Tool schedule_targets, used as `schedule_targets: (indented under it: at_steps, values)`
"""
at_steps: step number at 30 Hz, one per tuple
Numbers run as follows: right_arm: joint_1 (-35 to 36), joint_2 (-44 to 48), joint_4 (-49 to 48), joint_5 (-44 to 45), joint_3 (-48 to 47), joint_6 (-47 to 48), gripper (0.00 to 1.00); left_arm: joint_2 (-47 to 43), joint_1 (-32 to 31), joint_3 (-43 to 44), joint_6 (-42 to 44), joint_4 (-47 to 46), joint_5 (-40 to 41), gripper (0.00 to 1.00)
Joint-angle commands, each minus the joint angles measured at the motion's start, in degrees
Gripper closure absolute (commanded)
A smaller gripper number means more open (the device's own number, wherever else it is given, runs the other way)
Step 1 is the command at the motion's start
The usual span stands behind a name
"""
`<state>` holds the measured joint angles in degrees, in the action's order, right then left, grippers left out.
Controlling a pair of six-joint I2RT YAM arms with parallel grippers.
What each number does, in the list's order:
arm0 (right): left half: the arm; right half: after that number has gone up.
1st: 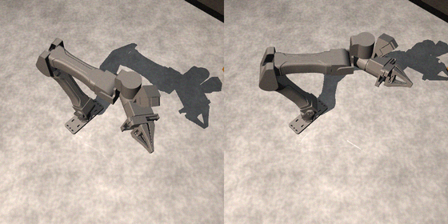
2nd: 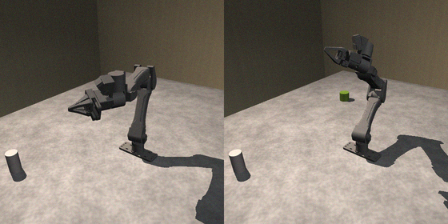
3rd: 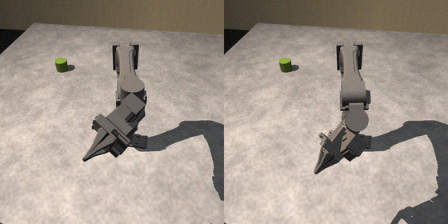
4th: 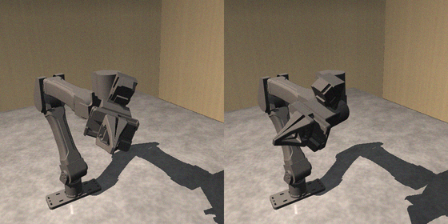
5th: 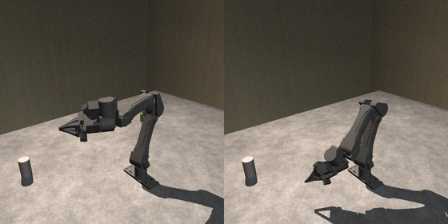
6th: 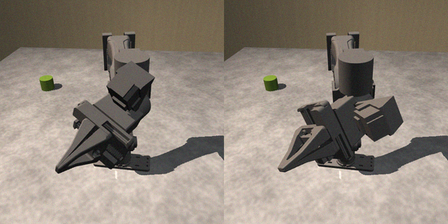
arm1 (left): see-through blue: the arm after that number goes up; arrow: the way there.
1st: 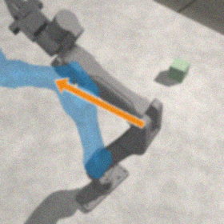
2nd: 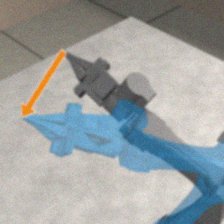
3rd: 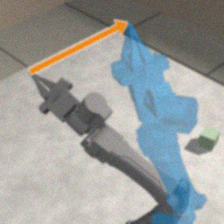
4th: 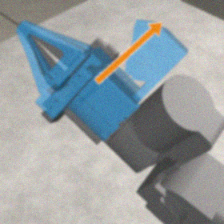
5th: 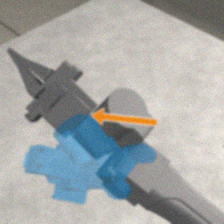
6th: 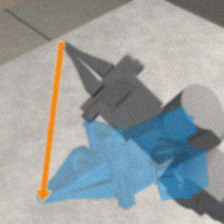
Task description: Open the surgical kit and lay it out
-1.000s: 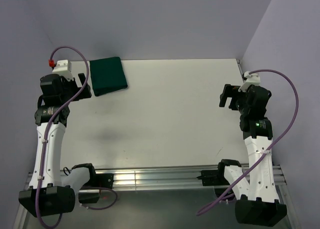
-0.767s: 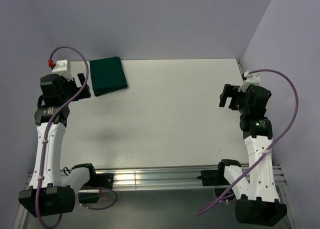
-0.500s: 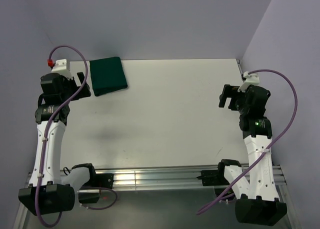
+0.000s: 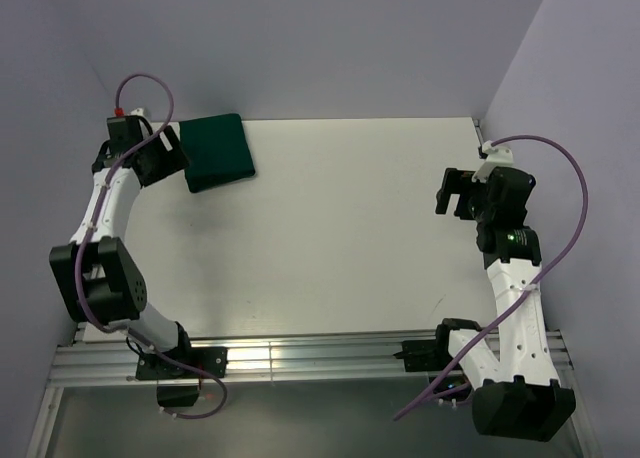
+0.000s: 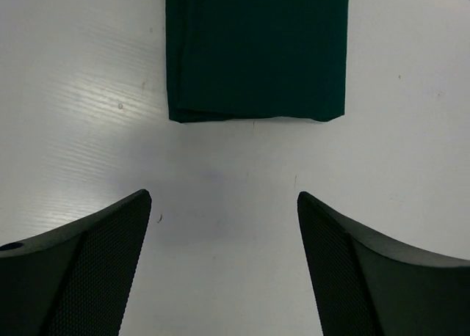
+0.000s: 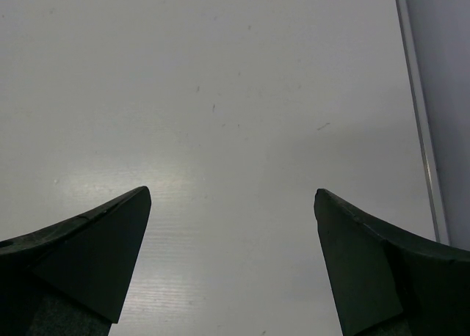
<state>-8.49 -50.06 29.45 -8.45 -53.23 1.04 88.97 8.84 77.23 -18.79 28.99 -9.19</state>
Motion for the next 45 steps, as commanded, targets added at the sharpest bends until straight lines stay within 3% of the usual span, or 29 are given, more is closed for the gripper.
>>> schedule_targets:
  at_steps: [1,5,13,23,28,32,33,37,40,41,45]
  values:
    - [0.3,-0.4,-2.4,0.0,-0.3,-0.4,0.0,4.3,0.6,3.3,-4.9,-3.8,-5.0,0.16]
    - [0.3,-1.4,-2.5,-0.2,-0.5,-0.3,0.0,10.2,0.6,2.3,-7.1,-7.6,-8.2,0.21]
    - [0.3,-3.3,-2.4,-0.8,-1.3,-0.5,0.0,16.2,1.4,1.2,-9.6,-14.9,-6.3,0.22]
    - [0.3,-4.4,-2.4,-1.6,-1.9,-0.9,0.0,25.2,2.4,6.1,-8.6,-16.6,-4.6,0.2]
    - [0.3,-4.4,-2.1,-1.3,-2.3,-0.6,0.0,28.0,3.6,6.2,-6.8,-21.2,-9.5,0.23]
    - [0.3,-4.5,-1.8,-1.3,-2.6,-0.3,0.0,30.2,4.7,6.5,-6.7,-22.4,-14.8,0.35]
    - [0.3,-4.6,-1.6,-1.3,-2.8,-0.3,0.0,30.5,4.8,6.6,-6.5,-22.4,-17.1,0.44]
    - [0.3,-5.0,-1.4,-1.9,-3.2,-0.7,0.0,30.5,5.5,5.2,-6.5,-22.8,-19.5,0.61]
    - [0.3,-5.0,-1.4,-2.5,-3.5,-0.9,0.0,30.6,5.7,4.3,-5.7,-22.6,-21.2,0.8]
    - [0.3,-5.1,-1.3,-2.7,-3.6,-0.9,0.0,30.8,5.7,4.7,-4.9,-21.5,-21.6,0.99]
    - [0.3,-3.4,-2.0,-4.4,-2.7,-0.9,0.0,29.9,5.8,3.5,-2.6,-19.8,-21.9,1.0]
